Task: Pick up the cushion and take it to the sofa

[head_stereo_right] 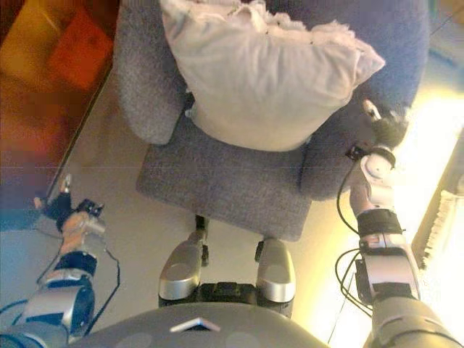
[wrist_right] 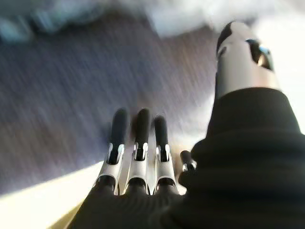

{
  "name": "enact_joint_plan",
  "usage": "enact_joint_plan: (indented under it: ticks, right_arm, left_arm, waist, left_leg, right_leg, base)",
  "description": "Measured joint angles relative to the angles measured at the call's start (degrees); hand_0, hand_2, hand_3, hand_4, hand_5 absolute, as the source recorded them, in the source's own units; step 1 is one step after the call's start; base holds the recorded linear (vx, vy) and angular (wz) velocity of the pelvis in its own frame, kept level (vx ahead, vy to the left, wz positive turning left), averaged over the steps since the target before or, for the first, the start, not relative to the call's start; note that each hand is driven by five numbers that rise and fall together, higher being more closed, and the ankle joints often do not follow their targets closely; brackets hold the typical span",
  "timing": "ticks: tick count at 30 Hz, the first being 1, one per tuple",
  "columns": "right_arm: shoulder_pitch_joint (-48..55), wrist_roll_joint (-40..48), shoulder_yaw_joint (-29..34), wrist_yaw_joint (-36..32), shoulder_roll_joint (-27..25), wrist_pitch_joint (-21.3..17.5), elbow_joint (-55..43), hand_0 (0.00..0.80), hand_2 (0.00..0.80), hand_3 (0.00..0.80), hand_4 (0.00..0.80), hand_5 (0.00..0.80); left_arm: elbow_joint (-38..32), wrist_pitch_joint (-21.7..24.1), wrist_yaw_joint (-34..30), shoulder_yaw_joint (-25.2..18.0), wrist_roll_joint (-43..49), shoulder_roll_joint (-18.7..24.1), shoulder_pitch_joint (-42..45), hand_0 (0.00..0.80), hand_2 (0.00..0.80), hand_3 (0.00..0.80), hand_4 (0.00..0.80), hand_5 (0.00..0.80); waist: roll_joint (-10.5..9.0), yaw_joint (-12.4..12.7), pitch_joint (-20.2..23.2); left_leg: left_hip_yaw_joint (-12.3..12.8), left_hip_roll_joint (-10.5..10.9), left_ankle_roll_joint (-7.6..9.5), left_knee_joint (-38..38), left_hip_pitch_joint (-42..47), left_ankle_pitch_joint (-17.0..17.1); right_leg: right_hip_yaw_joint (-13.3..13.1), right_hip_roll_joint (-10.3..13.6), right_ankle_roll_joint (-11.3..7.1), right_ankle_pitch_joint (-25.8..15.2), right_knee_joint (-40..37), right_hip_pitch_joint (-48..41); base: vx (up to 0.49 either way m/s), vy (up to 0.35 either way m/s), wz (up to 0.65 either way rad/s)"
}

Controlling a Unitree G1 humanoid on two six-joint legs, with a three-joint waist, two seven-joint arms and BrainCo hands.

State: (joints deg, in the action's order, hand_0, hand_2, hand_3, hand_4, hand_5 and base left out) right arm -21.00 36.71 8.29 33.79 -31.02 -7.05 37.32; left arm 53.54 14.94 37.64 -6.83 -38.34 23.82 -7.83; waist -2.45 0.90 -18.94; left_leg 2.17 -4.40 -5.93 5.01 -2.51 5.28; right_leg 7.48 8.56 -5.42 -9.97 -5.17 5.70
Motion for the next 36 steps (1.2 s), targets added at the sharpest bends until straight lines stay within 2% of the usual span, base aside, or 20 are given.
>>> enact_joint_plan:
  ticks: [5,7,10,14,17,20,25,30,34,36]
  right_arm:
    - [11.93,0.02,7.13,0.84,-1.36,0.18,-1.77,0.0,0.0,0.0,0.0,0.0]
    - [15.77,0.02,8.39,1.71,-1.33,1.32,-2.7,0.0,0.0,0.0,0.0,0.0]
    - [19.65,0.0,10.72,2.54,-1.3,1.93,-2.8,0.0,0.0,0.0,0.0,0.0]
    - [22.25,-0.62,11.52,2.86,-1.29,2.8,-1.71,0.0,0.0,0.0,0.0,0.0]
    - [23.95,-2.37,10.8,1.97,-0.47,4.95,6.14,0.0,0.0,0.0,0.0,0.0]
    - [26.63,-5.15,4.52,-0.33,4.89,7.58,13.45,0.0,0.0,0.0,0.0,0.0]
    - [29.58,-5.53,-3.74,-5.45,16.76,10.27,25.41,0.0,0.0,0.0,0.0,0.0]
    - [30.75,-5.56,-6.68,-11.9,19.6,12.72,35.03,0.0,0.0,0.0,0.0,0.0]
    - [30.21,-9.92,-11.1,-15.61,19.9,14.55,37.79,0.0,0.0,0.0,0.0,0.0]
    - [30.2,-12.69,-13.22,-16.61,20.65,14.98,37.83,0.0,0.0,0.0,0.0,0.0]
  left_arm:
    - [1.06,-4.17,-2.64,1.79,10.85,-2.15,8.93,0.0,0.0,0.0,0.0,0.0]
    - [2.14,-5.75,-4.45,1.95,13.11,-3.92,11.69,0.0,0.0,0.0,0.0,0.0]
    - [4.41,-7.61,-7.39,2.58,15.88,-5.36,14.17,0.0,0.0,0.0,0.0,0.0]
    - [7.69,-8.57,-9.75,3.3,17.34,-5.35,16.34,0.0,0.0,0.0,0.0,0.0]
    - [9.91,-10.04,-11.41,3.87,17.35,-5.16,16.54,0.0,0.0,0.0,0.0,0.0]
    - [10.84,-10.47,-11.68,6.41,17.53,-5.52,17.6,0.0,0.0,0.0,0.0,0.0]
    - [15.32,-10.93,-13.25,9.76,20.64,-7.71,17.35,0.0,0.0,0.0,0.0,0.0]
    - [21.2,-15.31,-18.55,12.63,21.86,-10.08,15.58,0.0,0.0,0.0,0.0,0.0]
    - [21.92,-19.05,-21.29,14.19,21.8,-10.37,14.99,0.0,0.0,0.0,0.0,0.0]
    - [21.91,-20.77,-21.78,15.27,21.43,-10.4,14.46,0.0,0.0,0.0,0.0,0.0]
  waist:
    - [0.28,-0.46,4.48]
    - [0.69,-1.61,5.37]
    - [0.98,-1.72,8.21]
    - [0.26,-1.59,11.21]
    - [-0.83,-1.39,13.14]
    - [-2.09,-1.41,14.04]
    - [-1.75,-1.65,13.87]
    - [-1.45,-2.03,14.34]
    - [-2.51,-1.75,14.71]
    - [-3.11,-1.72,14.98]
  left_leg:
    - [0.89,-0.26,0.17,0.3,2.27,-1.13]
    - [0.9,-0.38,0.14,0.34,3.5,-1.19]
    - [1.23,-0.73,-0.07,0.36,4.01,-1.37]
    - [2.34,-0.99,-0.07,0.37,5.2,-1.36]
    - [2.41,-1.04,-0.04,0.37,5.24,-1.34]
    - [2.54,-1.23,-0.03,0.37,5.21,-1.3]
    - [2.92,-0.92,-0.08,0.4,6.94,-1.39]
    - [4.32,-0.83,-0.04,0.41,8.23,-1.64]
    - [5.52,-0.93,0.0,0.41,8.94,-1.64]
    - [5.53,-1.09,0.02,0.43,8.98,-1.65]
  right_leg:
    - [-0.68,-0.23,-0.28,0.9,-0.05,-1.72]
    - [-0.75,-0.27,-0.04,1.12,-0.11,-3.07]
    - [-0.97,-0.27,-0.01,1.21,-0.24,-3.52]
    - [-1.7,-0.29,-0.01,1.2,-0.23,-4.33]
    - [-1.64,-0.27,-0.01,1.2,-0.23,-4.47]
    - [-1.52,-0.39,0.0,1.21,-0.22,-4.5]
    - [-1.78,-0.34,0.01,1.2,-0.21,-5.21]
    - [-2.61,-0.25,-0.01,1.19,-0.06,-5.7]
    - [-3.64,-0.27,-0.09,1.25,-0.19,-5.45]
    - [-3.58,-0.3,-0.94,1.87,-0.21,-5.41]
  base:
    - [0.084,0.039,-0.11]
    - [0.105,0.034,-0.05]
    - [0.071,0.029,-0.08]
    - [0.019,0.021,-0.07]
    - [-0.01,0.01,0.04]
    - [-0.004,0.0,0.02]
    - [0.009,0.032,-0.07]
    - [0.001,0.06,-0.17]
    - [-0.035,-0.005,-0.18]
    - [-0.022,-0.054,-0.12]
